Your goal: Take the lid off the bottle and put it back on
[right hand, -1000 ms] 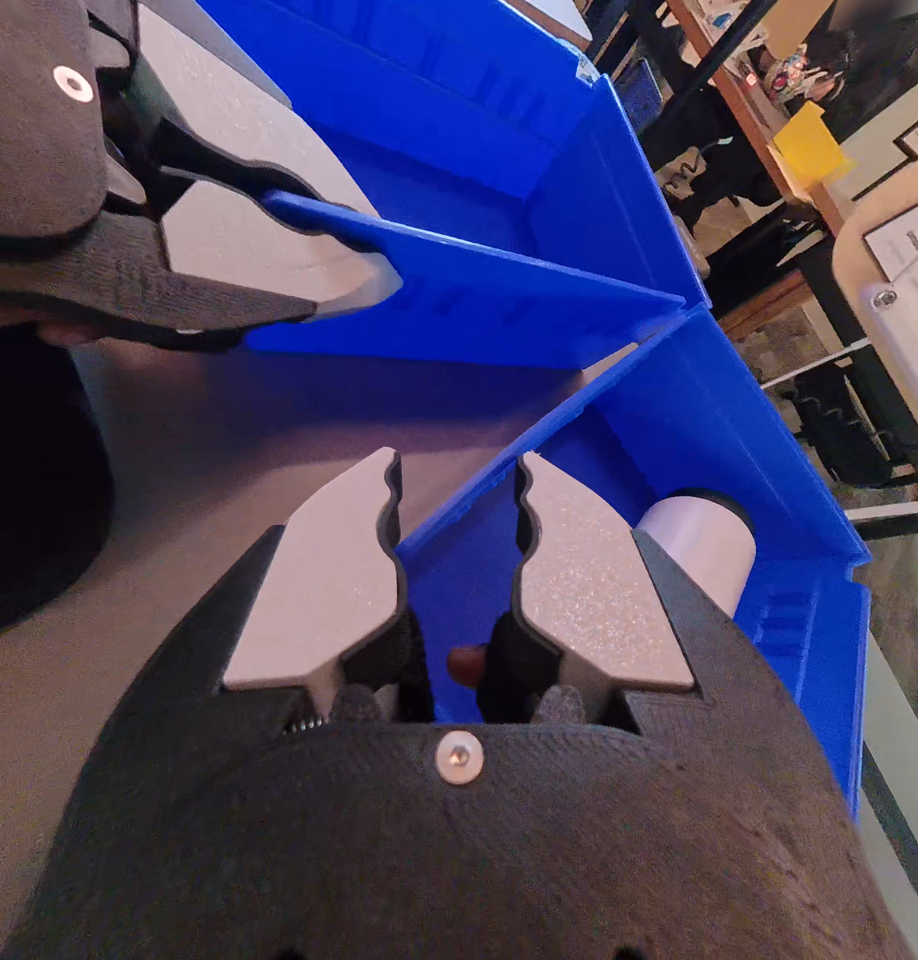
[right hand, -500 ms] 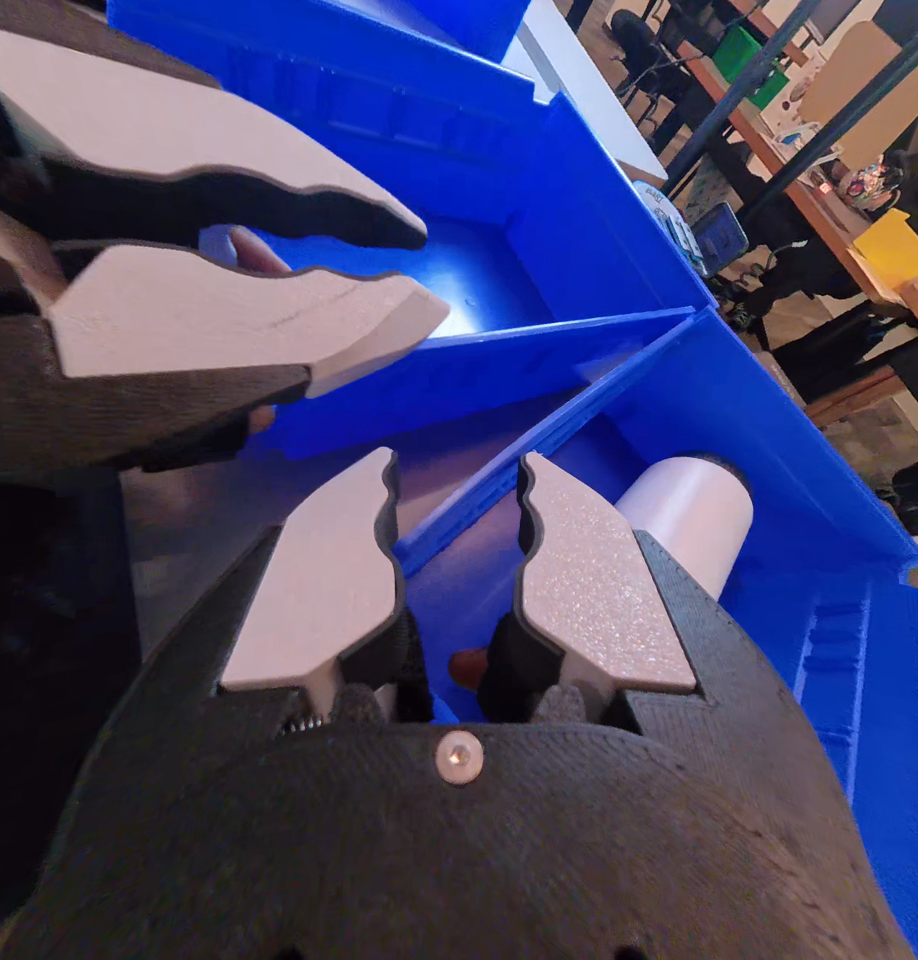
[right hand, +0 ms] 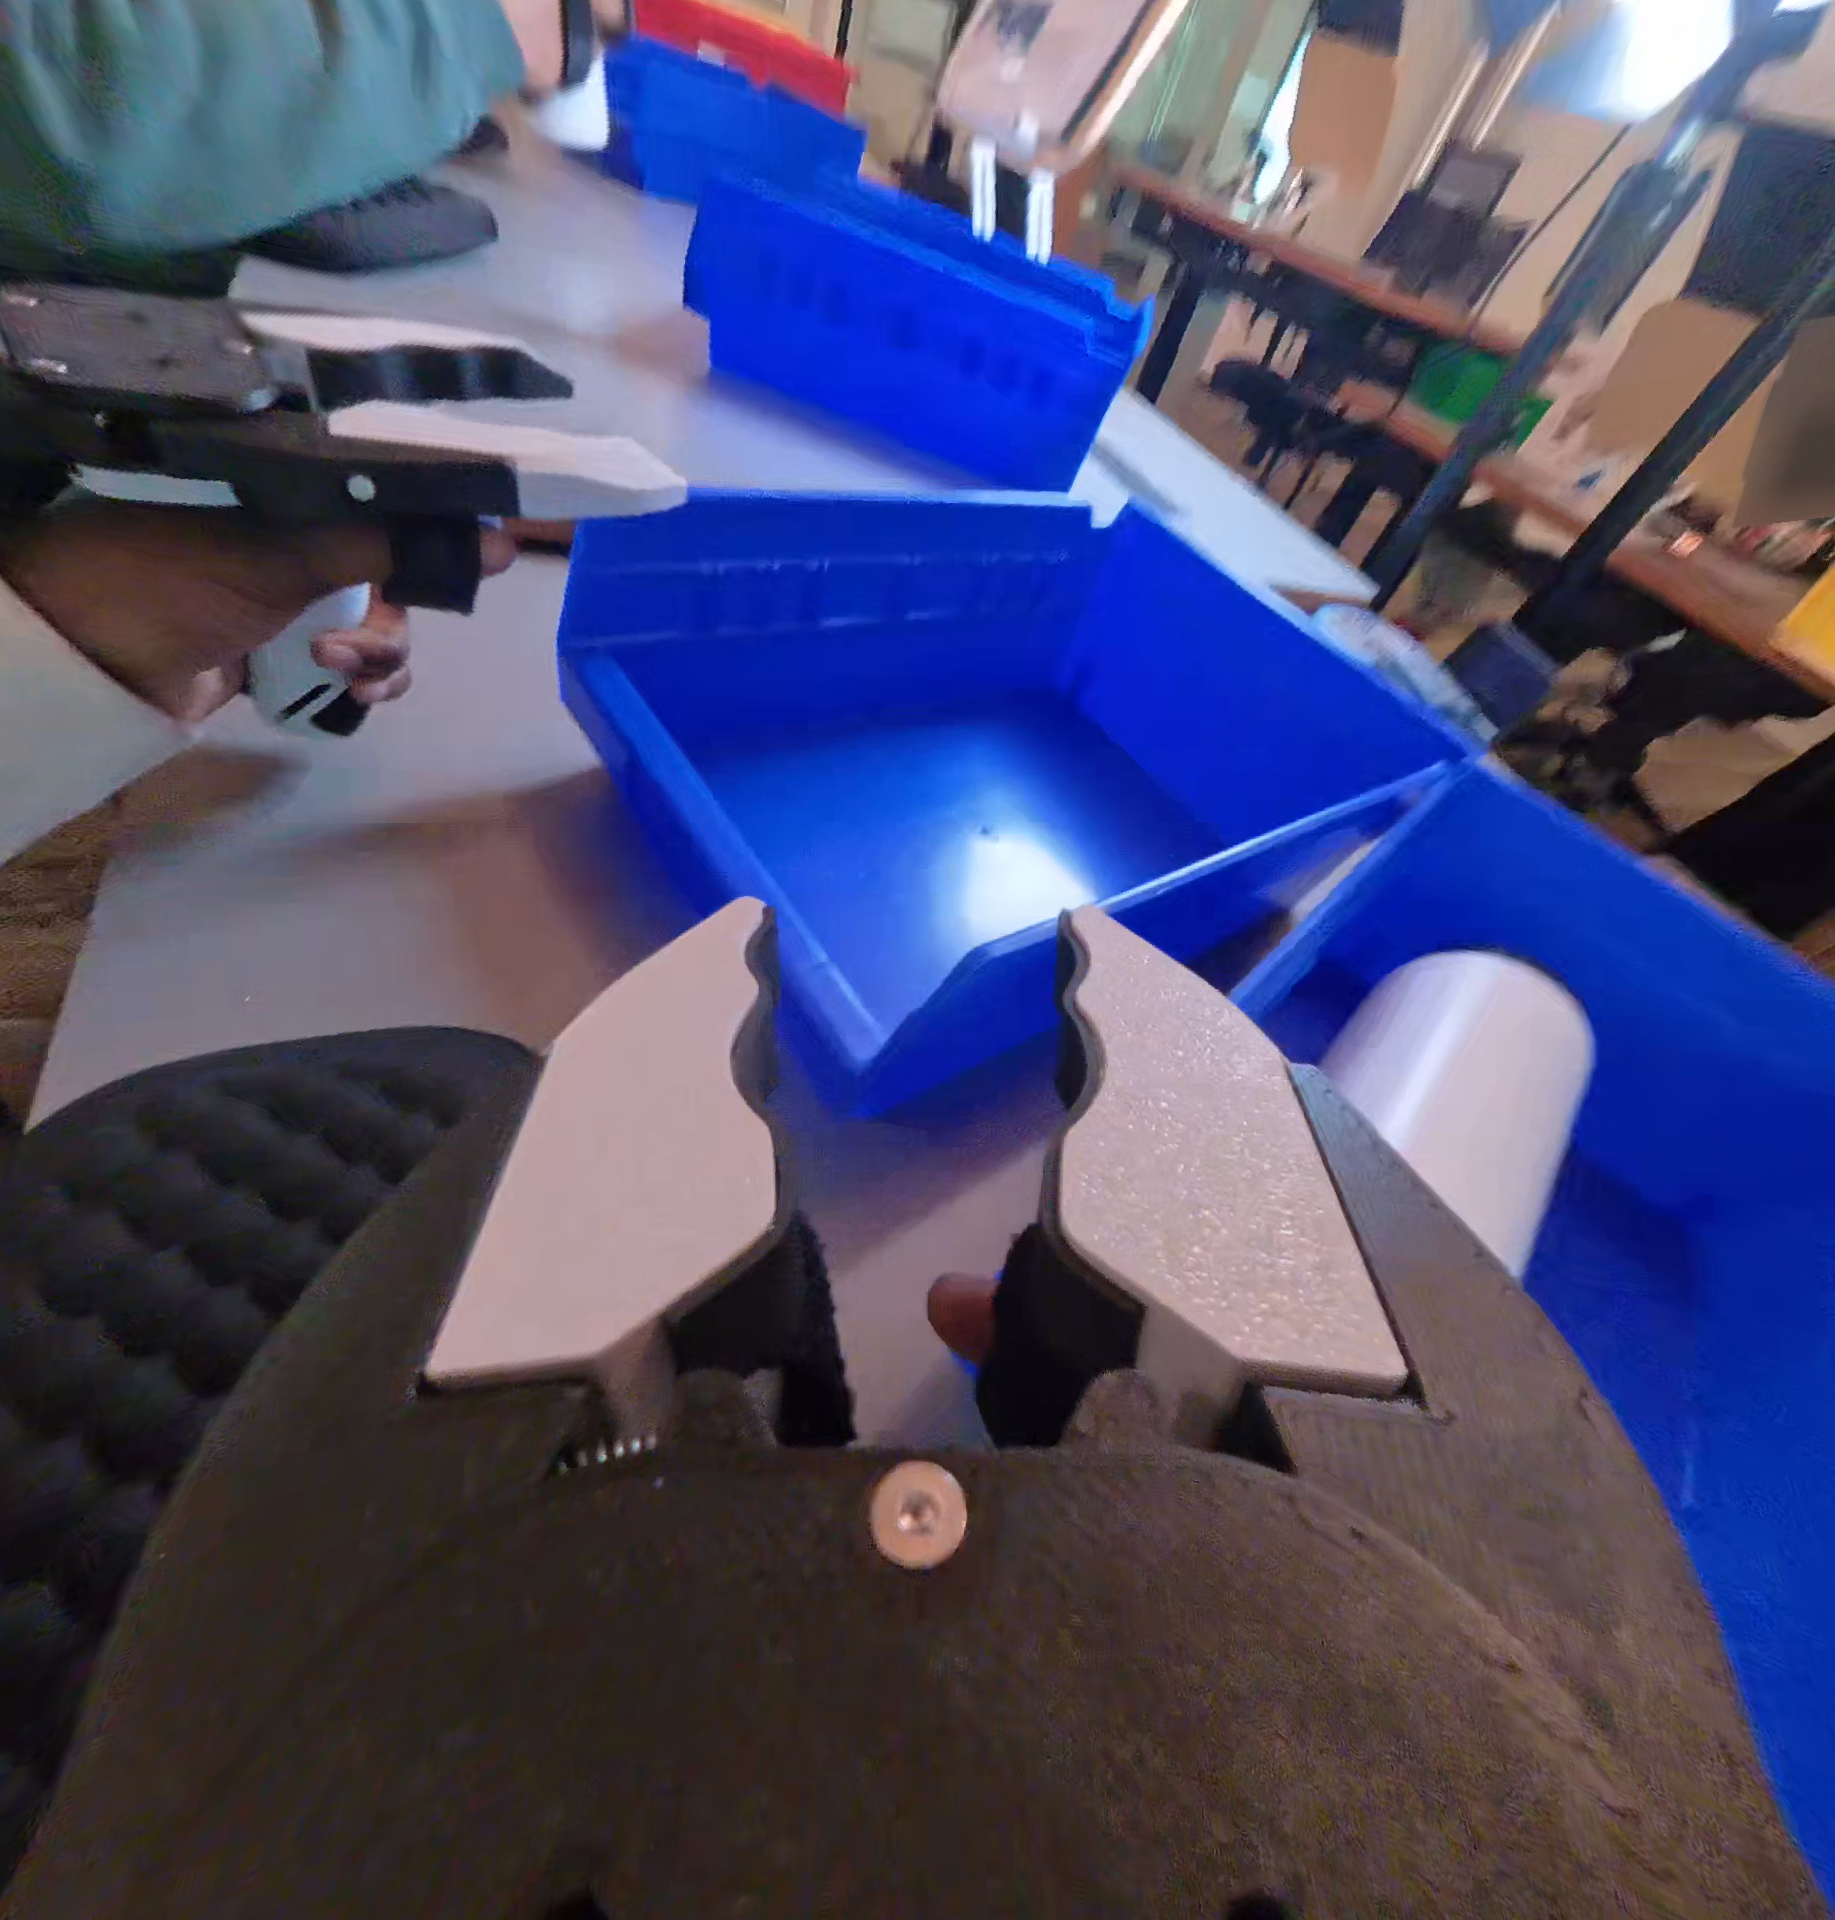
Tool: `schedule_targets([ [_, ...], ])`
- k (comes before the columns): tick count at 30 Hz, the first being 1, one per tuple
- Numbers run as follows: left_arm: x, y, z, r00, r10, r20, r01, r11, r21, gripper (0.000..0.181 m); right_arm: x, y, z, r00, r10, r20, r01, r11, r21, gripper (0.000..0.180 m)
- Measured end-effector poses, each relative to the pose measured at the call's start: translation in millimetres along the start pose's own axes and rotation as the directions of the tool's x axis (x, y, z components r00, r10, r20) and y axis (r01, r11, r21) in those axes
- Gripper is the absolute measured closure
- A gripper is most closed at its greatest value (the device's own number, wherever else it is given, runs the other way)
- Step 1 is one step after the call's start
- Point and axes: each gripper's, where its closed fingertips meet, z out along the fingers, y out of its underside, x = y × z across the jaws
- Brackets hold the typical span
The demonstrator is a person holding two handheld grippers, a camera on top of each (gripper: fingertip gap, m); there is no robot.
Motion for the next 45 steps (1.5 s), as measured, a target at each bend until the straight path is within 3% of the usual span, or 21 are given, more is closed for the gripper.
schedule_targets([
  [3, 7, 15, 10, 0.993, -0.03, -0.113, 0.024, 0.998, -0.054, 0.1, -8, 33, 21, 0.999, 0.039, 0.007, -0.037, 0.983, -0.179, 0.129],
  [7, 24, 24, 21, 0.969, 0.106, -0.222, -0.129, 0.987, -0.095, 0.122, -6, 42, 36, 0.999, 0.05, 0.004, -0.047, 0.962, -0.268, 0.145],
  [8, 33, 31, 22, 0.952, 0.134, -0.276, -0.176, 0.976, -0.131, 0.14, -5, 45, 39, 1.0, 0.026, 0.001, -0.024, 0.954, -0.299, 0.148],
  [10, 21, 32, 26, 0.966, 0.199, -0.168, -0.225, 0.962, -0.154, 0.172, 1, 48, 43, 0.998, -0.054, -0.03, 0.041, 0.936, -0.349, 0.158],
  [16, 11, 0, -5, 0.985, 0.175, 0.005, -0.175, 0.984, 0.01, 0.175, 6, 32, 45, 0.98, -0.184, -0.077, 0.156, 0.949, -0.273, 0.162],
  [20, 22, -58, -31, 0.986, 0.154, 0.069, -0.164, 0.968, 0.191, 0.175, 16, -13, 22, 0.953, -0.255, -0.163, 0.237, 0.963, -0.126, 0.164],
  [26, 115, -148, -54, 0.991, 0.125, -0.057, -0.093, 0.914, 0.396, 0.175, 63, -62, -79, 0.897, -0.284, -0.338, 0.287, 0.957, -0.044, 0.164],
  [32, 283, -172, -55, 0.925, 0.145, -0.352, 0.023, 0.902, 0.43, 0.175, 118, -31, -231, 0.755, -0.266, -0.6, 0.231, 0.963, -0.136, 0.163],
  [39, 476, -109, -59, 0.783, 0.118, -0.611, 0.013, 0.979, 0.206, 0.174, 167, 52, -387, 0.623, -0.199, -0.757, 0.002, 0.968, -0.253, 0.164],
  [45, 570, -33, -61, 0.726, 0.107, -0.68, -0.103, 0.994, 0.046, 0.174, 193, 145, -446, 0.595, -0.149, -0.789, -0.17, 0.937, -0.305, 0.165],
])
